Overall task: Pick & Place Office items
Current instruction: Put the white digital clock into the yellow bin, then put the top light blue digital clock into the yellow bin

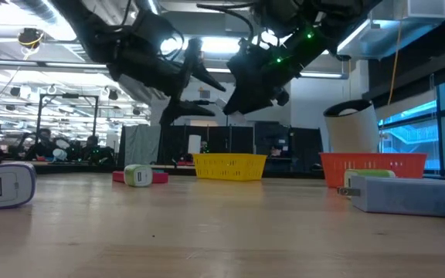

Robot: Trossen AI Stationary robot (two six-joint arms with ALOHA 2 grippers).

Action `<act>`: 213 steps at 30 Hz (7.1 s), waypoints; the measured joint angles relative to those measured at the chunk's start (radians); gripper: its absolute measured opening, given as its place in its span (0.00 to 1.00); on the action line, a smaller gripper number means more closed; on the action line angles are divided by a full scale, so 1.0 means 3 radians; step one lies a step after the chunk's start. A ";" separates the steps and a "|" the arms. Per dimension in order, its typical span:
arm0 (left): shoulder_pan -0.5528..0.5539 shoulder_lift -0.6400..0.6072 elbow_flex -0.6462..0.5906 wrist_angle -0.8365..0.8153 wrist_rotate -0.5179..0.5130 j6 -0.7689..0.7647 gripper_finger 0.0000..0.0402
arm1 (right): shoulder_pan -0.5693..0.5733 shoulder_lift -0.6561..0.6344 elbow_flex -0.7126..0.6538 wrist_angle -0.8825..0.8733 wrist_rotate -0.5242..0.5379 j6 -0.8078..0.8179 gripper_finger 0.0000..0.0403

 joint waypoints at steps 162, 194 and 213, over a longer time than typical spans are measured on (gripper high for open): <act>0.0078 0.0592 0.0194 -0.2354 -0.2013 0.0710 0.56 | -0.0409 -0.1070 0.0001 -0.1121 -0.0635 0.0188 0.65; -0.0417 -0.0951 0.0490 -0.0423 -0.1530 0.2889 0.39 | -0.0409 -0.1069 0.0001 -0.1124 -0.0633 0.0399 0.65; -0.0369 -0.0318 0.0489 -0.0320 -0.1705 0.3052 0.39 | -0.0408 -0.1203 -0.0002 -0.1116 -0.0647 0.1139 0.65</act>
